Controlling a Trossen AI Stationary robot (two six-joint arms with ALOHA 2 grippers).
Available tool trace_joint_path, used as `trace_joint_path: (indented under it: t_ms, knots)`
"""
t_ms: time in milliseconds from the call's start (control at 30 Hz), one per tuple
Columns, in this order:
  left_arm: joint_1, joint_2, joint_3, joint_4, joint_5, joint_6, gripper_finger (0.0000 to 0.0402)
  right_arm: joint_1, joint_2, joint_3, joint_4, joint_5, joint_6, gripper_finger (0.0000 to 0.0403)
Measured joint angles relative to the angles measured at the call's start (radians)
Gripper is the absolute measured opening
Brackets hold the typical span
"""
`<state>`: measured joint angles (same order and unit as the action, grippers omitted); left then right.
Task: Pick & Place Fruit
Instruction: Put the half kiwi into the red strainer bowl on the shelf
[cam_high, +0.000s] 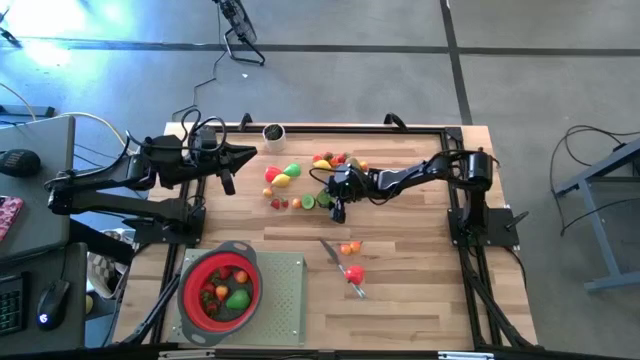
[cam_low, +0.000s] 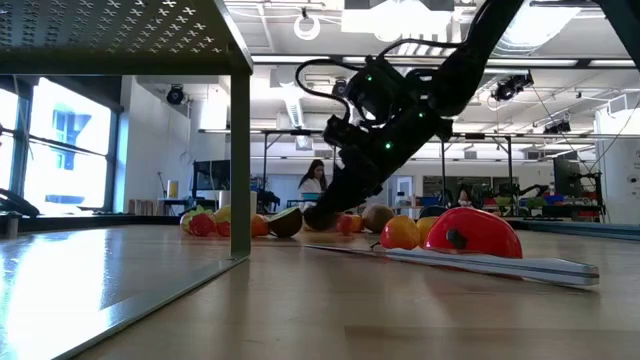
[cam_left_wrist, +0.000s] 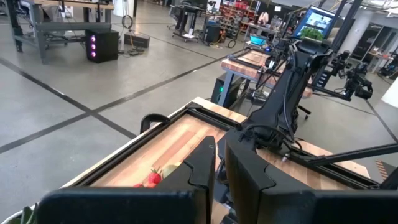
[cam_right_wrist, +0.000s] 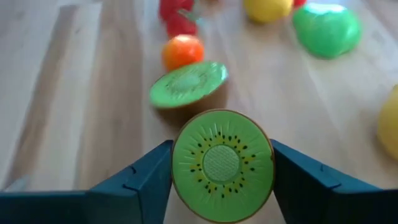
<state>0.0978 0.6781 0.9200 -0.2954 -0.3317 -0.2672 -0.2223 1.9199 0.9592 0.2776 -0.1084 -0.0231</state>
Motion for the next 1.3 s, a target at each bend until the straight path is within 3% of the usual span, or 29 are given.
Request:
trace_joint_path:
  t_ms: [300, 500, 800, 900, 1100, 1300]
  knots:
    - [0.0, 0.0, 0.0, 0.0, -0.004, 0.0, 0.0032, 0.022, -0.142, 0.0, -0.009, 0.005, 0.0, 0.0242]
    - [0.0, 0.0, 0.0, 0.0, -0.004, 0.0, 0.0032, 0.04, -0.295, 0.001, -0.013, 0.006, 0.0, 0.0218]
    - [0.0, 0.0, 0.0, 0.0, -0.003, 0.0, 0.0032, 0.085, -0.513, 0.001, 0.02, 0.173, 0.004, 0.0242]
    - [0.0, 0.0, 0.0, 0.0, 0.01, 0.0, 0.0032, 0.101, -0.568, 0.001, 0.026, 0.226, 0.004, 0.0232]
    - [0.0, 0.0, 0.0, -0.011, 0.034, 0.0, 0.0032, 0.128, -0.636, 0.001, 0.056, 0.29, 0.056, 0.0217]
    - [0.0, 0.0, 0.0, -0.052, 0.034, 0.0, 0.0032, 0.156, -0.652, 0.0, 0.066, 0.327, 0.102, 0.0244]
